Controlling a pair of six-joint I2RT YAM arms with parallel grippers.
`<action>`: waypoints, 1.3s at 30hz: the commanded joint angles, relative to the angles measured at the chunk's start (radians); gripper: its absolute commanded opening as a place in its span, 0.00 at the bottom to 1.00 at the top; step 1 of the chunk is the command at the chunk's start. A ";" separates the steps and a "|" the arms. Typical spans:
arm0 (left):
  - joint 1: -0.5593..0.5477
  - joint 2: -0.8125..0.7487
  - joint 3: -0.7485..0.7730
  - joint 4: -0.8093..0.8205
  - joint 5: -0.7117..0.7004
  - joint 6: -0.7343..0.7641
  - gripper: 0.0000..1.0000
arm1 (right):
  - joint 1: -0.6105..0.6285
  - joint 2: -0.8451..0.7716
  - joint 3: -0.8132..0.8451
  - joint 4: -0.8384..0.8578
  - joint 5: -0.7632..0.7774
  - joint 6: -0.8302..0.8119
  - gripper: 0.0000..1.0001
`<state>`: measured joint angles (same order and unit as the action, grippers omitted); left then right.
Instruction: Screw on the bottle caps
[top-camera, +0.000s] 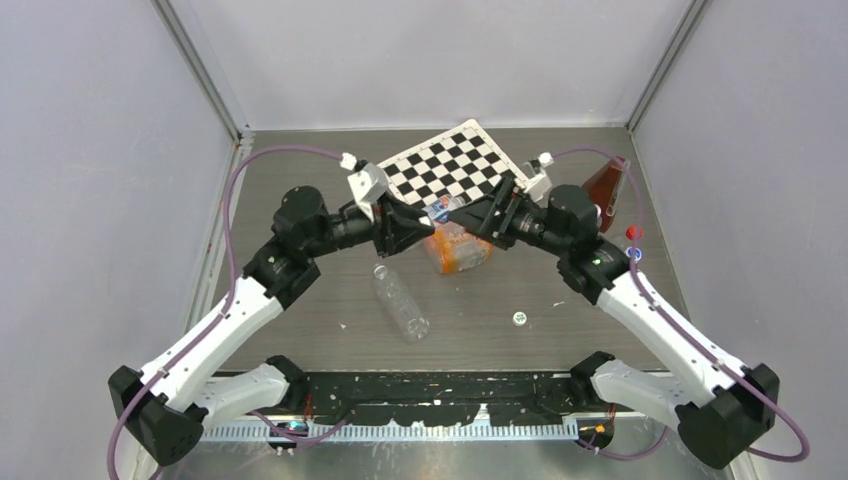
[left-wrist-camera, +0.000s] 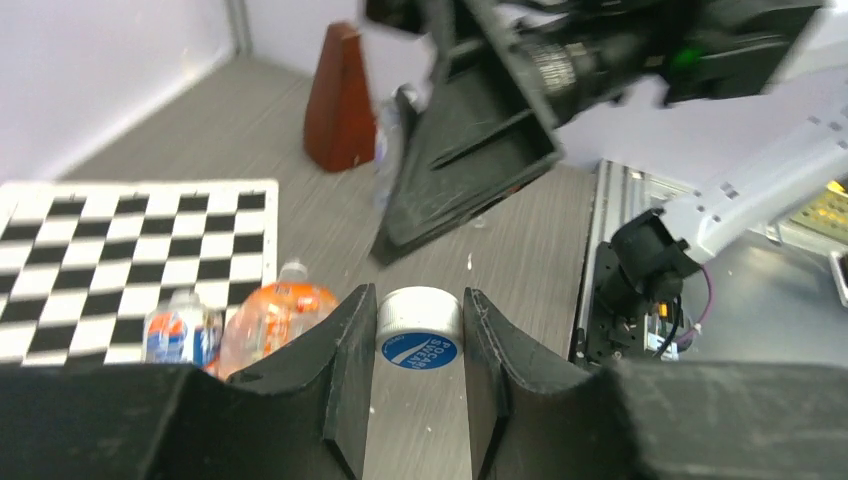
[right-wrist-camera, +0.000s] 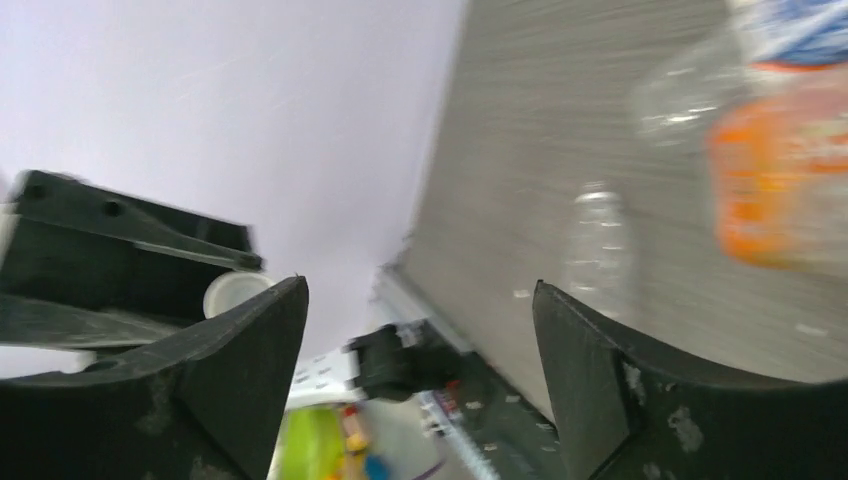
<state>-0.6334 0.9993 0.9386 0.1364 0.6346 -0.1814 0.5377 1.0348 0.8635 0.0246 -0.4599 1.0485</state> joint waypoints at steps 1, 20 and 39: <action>-0.058 0.078 0.171 -0.518 -0.276 -0.028 0.03 | -0.013 -0.108 0.130 -0.516 0.437 -0.325 0.90; -0.421 0.779 0.340 -0.641 -0.738 -0.278 0.16 | -0.013 -0.248 0.152 -0.764 0.747 -0.409 0.93; -0.408 0.485 0.314 -0.794 -0.902 -0.471 1.00 | -0.012 -0.139 0.268 -0.927 0.687 -0.543 0.96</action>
<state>-1.0702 1.6825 1.2617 -0.5621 -0.1852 -0.5442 0.5255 0.8482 1.0370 -0.8322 0.2497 0.5713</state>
